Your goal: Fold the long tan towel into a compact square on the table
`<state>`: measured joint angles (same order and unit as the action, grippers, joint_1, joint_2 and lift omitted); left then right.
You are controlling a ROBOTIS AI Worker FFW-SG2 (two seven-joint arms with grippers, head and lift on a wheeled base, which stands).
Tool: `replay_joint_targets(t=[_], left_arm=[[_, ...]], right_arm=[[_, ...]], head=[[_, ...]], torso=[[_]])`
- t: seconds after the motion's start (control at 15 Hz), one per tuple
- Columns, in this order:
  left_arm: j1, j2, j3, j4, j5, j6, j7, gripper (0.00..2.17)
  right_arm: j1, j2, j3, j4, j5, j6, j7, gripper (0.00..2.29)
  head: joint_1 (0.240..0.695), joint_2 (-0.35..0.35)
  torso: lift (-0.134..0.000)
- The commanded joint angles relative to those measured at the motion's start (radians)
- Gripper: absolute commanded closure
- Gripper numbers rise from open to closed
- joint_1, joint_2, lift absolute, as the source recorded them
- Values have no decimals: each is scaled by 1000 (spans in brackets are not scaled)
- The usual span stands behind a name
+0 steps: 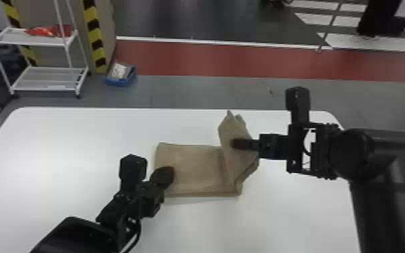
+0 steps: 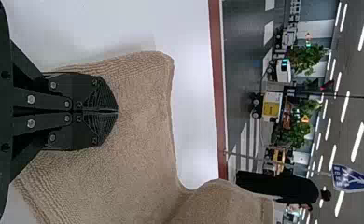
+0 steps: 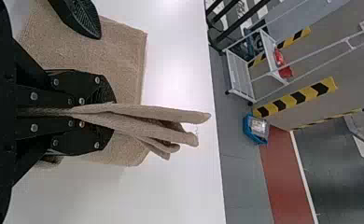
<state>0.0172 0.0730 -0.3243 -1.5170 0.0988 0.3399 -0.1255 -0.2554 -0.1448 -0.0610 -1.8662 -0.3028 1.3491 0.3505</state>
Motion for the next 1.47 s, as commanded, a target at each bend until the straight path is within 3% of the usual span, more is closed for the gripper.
replay_joint_targets(t=[0.0, 0.13, 0.33, 0.87, 0.93, 1.0, 1.07, 1.13, 1.4], left_arm=[[14, 1, -4, -2, -2, 0, 1, 2142], [20, 2, 4, -15, -2, -3, -2, 2142], [20, 4, 11, -15, 1, -3, -9, 2142], [12, -1, 2, -8, 1, -9, -9, 2142], [12, -1, 1, -8, 1, -9, -8, 2142], [12, -1, 2, -8, 1, -9, -8, 2142], [12, -1, 4, -8, 1, -9, -8, 2142], [12, 1, 5, -5, -1, -9, -8, 2142], [10, -1, 4, -6, -1, -9, -6, 2142]], right_arm=[[-8, 19, 78, 15, 17, -28, -22, 1288], [-7, 68, 119, 38, 42, -80, -25, 1288], [-27, 103, 153, 87, 67, -104, -41, 1288], [-22, 113, 196, 130, 70, -116, -48, 1190], [-22, 113, 197, 130, 57, -110, -44, 1102], [-18, 111, 196, 127, 37, -104, -39, 748], [-7, 111, 191, 117, 22, -104, -35, 252], [5, 110, 181, 102, -19, -92, -35, -2], [105, 97, 61, -59, -142, -37, -33, 63]], head=[[695, -134], [695, -107], [695, -64], [695, -23], [695, -22], [695, -20], [695, -18], [695, -11], [695, 3]], torso=[[-113], [-113], [-113], [-113], [-113], [-113], [-113], [-113], [-113]])
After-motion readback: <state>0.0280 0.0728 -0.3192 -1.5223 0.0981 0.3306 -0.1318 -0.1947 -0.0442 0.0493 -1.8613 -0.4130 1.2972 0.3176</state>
